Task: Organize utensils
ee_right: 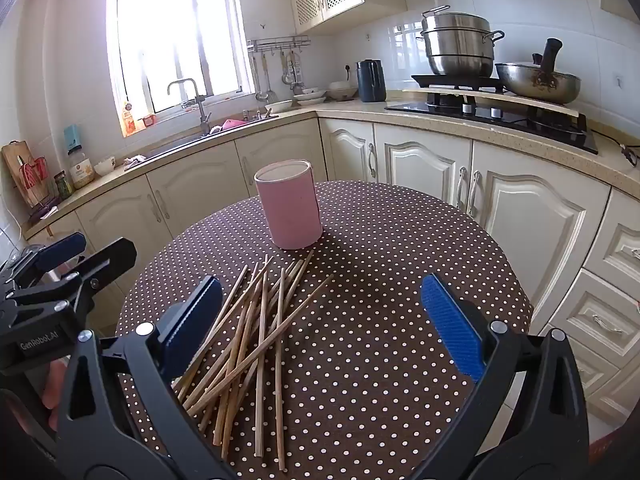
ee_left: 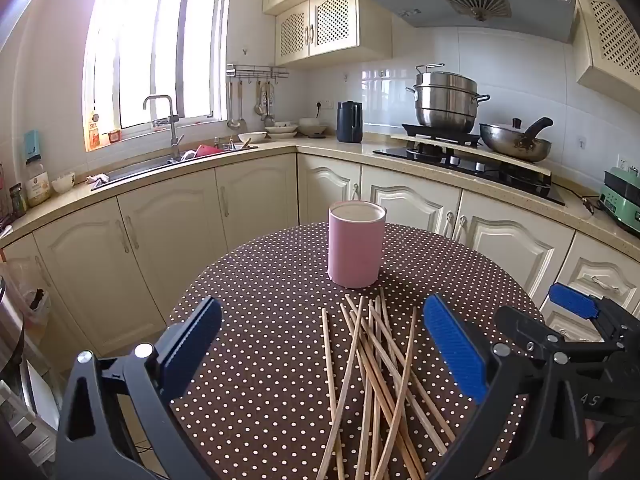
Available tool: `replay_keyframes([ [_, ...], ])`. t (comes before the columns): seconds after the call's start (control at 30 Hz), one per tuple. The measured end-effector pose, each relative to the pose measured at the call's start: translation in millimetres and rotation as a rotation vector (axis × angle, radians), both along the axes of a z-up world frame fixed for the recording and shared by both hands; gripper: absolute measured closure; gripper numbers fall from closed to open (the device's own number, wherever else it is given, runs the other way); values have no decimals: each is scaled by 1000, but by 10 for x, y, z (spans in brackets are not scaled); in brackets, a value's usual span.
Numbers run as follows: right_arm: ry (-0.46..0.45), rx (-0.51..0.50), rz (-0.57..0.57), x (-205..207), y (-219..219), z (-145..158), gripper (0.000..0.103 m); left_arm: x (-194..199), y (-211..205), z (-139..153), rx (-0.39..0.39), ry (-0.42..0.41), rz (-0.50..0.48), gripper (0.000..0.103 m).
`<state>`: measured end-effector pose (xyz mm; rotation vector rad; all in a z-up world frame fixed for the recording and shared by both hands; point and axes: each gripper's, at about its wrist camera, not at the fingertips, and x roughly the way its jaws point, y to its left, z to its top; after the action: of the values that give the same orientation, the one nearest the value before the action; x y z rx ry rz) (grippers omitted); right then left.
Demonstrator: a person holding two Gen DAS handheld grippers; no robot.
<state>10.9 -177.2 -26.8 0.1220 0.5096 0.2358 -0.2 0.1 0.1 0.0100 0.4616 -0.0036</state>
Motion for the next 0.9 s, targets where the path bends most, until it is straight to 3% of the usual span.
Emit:
replay_keyframes([
  [0.9, 2, 0, 0, 13, 8, -7, 5, 45, -2, -70, -3, 14, -2, 4],
])
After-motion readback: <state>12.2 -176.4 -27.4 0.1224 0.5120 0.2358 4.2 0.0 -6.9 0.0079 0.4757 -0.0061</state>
